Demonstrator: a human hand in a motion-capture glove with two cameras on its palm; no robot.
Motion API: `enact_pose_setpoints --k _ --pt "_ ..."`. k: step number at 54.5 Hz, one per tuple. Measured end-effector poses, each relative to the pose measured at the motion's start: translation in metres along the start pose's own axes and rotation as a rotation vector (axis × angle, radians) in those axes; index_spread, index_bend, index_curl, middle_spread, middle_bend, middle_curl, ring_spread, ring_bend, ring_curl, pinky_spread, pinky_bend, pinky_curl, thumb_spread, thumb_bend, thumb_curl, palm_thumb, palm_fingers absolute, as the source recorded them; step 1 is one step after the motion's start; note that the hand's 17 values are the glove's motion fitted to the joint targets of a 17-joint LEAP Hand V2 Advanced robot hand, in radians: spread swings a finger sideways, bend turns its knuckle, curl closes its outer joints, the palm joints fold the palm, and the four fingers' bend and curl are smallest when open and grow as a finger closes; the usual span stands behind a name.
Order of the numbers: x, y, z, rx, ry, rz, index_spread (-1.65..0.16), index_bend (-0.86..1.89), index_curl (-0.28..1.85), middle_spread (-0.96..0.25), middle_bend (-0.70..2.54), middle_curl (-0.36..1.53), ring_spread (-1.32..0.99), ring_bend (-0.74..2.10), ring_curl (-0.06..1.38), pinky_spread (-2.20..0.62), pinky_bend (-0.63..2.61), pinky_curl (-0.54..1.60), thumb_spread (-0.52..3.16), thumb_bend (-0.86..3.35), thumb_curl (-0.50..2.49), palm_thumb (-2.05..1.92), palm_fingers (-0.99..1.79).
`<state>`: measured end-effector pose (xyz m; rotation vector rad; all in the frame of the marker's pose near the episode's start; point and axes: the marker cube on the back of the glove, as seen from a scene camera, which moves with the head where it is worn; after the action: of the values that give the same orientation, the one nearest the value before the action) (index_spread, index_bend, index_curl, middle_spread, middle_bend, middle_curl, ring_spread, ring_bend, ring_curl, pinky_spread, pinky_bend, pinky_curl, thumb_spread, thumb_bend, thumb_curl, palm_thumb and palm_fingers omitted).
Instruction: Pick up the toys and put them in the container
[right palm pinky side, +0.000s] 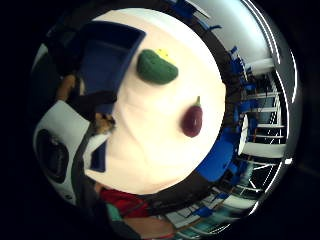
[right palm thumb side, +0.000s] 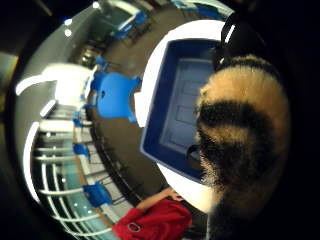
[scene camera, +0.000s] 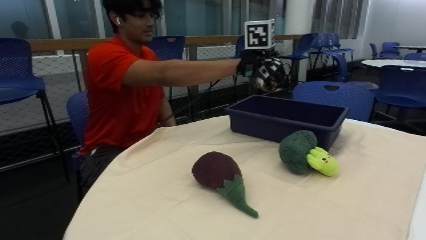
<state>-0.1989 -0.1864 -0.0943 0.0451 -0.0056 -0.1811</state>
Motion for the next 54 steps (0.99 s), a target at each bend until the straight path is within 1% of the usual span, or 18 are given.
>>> enact_pose_setpoints --k 3,7,11,16,21,22,23,24,25,26,27,28,29,30,33,34,37,54 --pt "-0.018 -0.007 0.002 -0.002 -0.032 -0.053 -0.41 0.16 0.53 -0.47 0.31 0.46 -0.50 0.66 0.38 -0.44 0.94 0.35 0.90 0.10 0.73 0.67 0.93" --pt "-0.030 -0.021 0.009 -0.001 -0.012 -0.024 -0.41 0.16 0.54 -0.48 0.30 0.47 -0.51 0.65 0.38 -0.44 0.94 0.35 0.90 0.09 0.74 0.67 0.93" --pt "-0.038 -0.030 0.021 -0.005 0.033 -0.069 -0.41 0.16 0.55 -0.48 0.30 0.48 -0.51 0.65 0.39 -0.44 0.94 0.35 0.89 0.08 0.76 0.67 0.92" --pt "-0.046 -0.039 0.033 0.001 -0.010 -0.036 -0.42 0.16 0.57 -0.49 0.29 0.50 -0.51 0.65 0.39 -0.44 0.94 0.35 0.89 0.06 0.78 0.67 0.91" --pt "-0.043 -0.040 0.046 -0.065 -0.010 -0.033 -0.42 0.15 0.59 -0.49 0.26 0.50 -0.50 0.62 0.39 -0.42 0.97 0.36 0.91 0.06 0.79 0.68 0.86" --pt "-0.039 -0.039 0.049 -0.080 0.021 -0.037 -0.42 0.16 0.59 -0.47 0.24 0.50 -0.49 0.58 0.38 -0.37 0.90 0.34 0.98 0.02 0.76 0.62 0.65" --pt "-0.034 -0.038 0.052 -0.093 0.060 -0.048 -0.42 0.20 0.61 -0.44 0.17 0.49 -0.45 0.54 0.39 -0.32 0.93 0.38 1.02 -0.02 0.73 0.54 0.49" --pt "-0.029 -0.037 0.055 -0.103 0.091 -0.063 -0.42 0.17 0.61 -0.40 0.11 0.47 -0.39 0.49 0.39 -0.26 0.98 0.40 1.03 -0.08 0.68 0.45 0.26" --pt "-0.025 -0.035 0.056 -0.109 0.097 -0.079 -0.41 0.15 0.62 -0.36 0.10 0.47 -0.33 0.44 0.39 -0.23 1.04 0.43 1.05 -0.09 0.66 0.40 0.10" --pt "-0.024 -0.033 0.056 -0.113 0.073 -0.091 -0.40 0.11 0.61 -0.32 0.11 0.46 -0.29 0.39 0.39 -0.19 1.10 0.45 1.06 -0.11 0.63 0.34 -0.03" --pt "-0.025 -0.031 0.056 -0.113 0.030 -0.098 -0.40 0.10 0.60 -0.29 0.11 0.45 -0.26 0.36 0.38 -0.17 1.14 0.45 1.07 -0.10 0.61 0.30 -0.09" --pt "-0.024 -0.029 0.054 -0.112 -0.014 -0.103 -0.39 0.03 0.55 -0.25 0.11 0.44 -0.22 0.27 0.34 -0.13 1.18 0.44 1.06 -0.13 0.58 0.21 -0.22" --pt "-0.023 -0.027 0.053 -0.110 -0.046 -0.104 -0.39 0.05 0.53 -0.23 0.11 0.43 -0.19 0.26 0.33 -0.11 1.18 0.43 1.07 -0.11 0.57 0.20 -0.16" --pt "-0.019 -0.026 0.052 -0.107 -0.067 -0.102 -0.37 0.01 0.48 -0.20 0.11 0.41 -0.16 0.21 0.30 -0.08 1.21 0.42 1.07 -0.11 0.55 0.16 -0.25" --pt "-0.006 -0.022 0.051 -0.100 -0.088 -0.082 -0.36 0.01 0.42 -0.15 0.12 0.39 -0.10 0.18 0.27 -0.02 1.25 0.41 1.06 -0.10 0.50 0.04 -0.26" --pt "-0.001 -0.020 0.051 -0.100 -0.087 -0.075 -0.36 0.03 0.41 -0.14 0.12 0.38 -0.08 0.17 0.26 -0.01 1.25 0.41 1.08 -0.06 0.50 0.08 -0.24" --pt "0.020 -0.013 0.051 -0.098 -0.072 -0.049 -0.34 0.04 0.37 -0.11 0.13 0.37 -0.04 0.17 0.25 0.04 1.26 0.41 1.05 -0.08 0.46 -0.03 -0.26" --pt "0.172 0.019 0.059 -0.079 -0.015 0.169 -0.35 0.12 0.27 -0.07 0.15 0.32 0.05 0.16 0.24 0.13 1.20 0.36 1.02 -0.07 0.34 -0.07 -0.21"
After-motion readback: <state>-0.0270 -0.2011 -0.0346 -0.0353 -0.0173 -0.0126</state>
